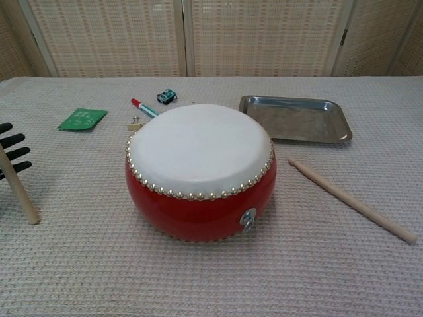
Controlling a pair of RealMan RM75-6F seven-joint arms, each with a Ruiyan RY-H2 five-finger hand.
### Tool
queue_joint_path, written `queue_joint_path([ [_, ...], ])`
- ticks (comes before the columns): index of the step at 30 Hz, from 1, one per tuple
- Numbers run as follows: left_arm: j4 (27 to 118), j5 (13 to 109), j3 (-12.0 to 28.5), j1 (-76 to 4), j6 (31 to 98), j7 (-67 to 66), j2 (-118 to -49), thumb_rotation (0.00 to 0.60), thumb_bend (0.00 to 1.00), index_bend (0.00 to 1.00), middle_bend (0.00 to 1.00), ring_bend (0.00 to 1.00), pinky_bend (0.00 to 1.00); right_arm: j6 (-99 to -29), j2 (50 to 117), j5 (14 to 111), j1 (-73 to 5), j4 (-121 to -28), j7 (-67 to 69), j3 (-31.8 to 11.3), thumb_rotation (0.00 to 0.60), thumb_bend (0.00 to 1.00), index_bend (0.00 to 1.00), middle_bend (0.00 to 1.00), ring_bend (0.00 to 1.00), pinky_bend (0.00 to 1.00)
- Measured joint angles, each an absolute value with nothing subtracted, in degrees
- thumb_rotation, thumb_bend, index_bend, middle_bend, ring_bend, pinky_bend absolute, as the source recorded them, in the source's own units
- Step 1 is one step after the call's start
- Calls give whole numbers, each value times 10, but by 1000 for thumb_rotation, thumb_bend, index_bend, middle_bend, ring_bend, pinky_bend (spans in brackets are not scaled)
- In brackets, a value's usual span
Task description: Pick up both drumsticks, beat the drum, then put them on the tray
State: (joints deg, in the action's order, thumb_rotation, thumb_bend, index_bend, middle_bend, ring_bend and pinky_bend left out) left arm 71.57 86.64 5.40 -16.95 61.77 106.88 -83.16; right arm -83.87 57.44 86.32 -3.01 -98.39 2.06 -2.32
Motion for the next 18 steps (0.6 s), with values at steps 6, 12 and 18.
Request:
queue_joint_path([
  [6,679,896,32,-183,632,1109,-844,600,429,317,345,335,412,-842,572,864,-29,-986,19,-25,600,153,76,178,35,159],
  [12,682,902,20,-182,651,1076,-846,600,430,388,420,409,486,-846,571,866,-28,-987,22,-25,600,153,76,178,35,159],
  [18,702,900,10,-176,670,1024,-844,600,365,430,458,442,519,-849,568,869,-28,-989,23,-26,600,153,76,178,34,159],
])
